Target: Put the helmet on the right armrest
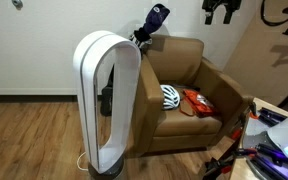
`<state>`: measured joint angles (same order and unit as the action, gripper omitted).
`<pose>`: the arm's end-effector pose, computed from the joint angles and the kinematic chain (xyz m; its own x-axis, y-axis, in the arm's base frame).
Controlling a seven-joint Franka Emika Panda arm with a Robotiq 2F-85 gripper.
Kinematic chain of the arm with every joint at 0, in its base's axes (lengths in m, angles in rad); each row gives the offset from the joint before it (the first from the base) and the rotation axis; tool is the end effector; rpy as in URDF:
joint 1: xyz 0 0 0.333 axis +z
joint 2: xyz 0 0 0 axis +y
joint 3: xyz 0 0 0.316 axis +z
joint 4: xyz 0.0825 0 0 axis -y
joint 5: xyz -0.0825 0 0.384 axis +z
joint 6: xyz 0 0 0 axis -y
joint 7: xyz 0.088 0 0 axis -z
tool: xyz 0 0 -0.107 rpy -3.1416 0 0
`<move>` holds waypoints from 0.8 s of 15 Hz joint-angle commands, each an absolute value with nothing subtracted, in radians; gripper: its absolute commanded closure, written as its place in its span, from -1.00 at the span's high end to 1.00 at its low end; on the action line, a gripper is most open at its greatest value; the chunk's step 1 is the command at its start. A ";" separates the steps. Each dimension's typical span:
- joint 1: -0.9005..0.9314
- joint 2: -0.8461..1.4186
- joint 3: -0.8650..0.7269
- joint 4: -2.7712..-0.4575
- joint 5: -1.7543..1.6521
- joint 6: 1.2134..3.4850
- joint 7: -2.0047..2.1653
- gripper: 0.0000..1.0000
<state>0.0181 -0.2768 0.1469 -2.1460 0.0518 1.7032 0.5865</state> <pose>0.4463 0.0837 0.5039 0.8919 -0.4285 -0.1450 -0.4202 -0.9034 0.0850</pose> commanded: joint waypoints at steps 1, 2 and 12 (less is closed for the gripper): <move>0.021 -0.276 0.144 -2.144 0.051 1.701 0.585 1.00; 0.021 -0.276 0.144 -2.144 0.051 1.701 0.584 1.00; 0.028 -0.225 0.161 -2.087 -0.009 1.667 0.550 1.00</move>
<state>0.0186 -0.2725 0.1512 -2.1453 0.0478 1.7031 0.5835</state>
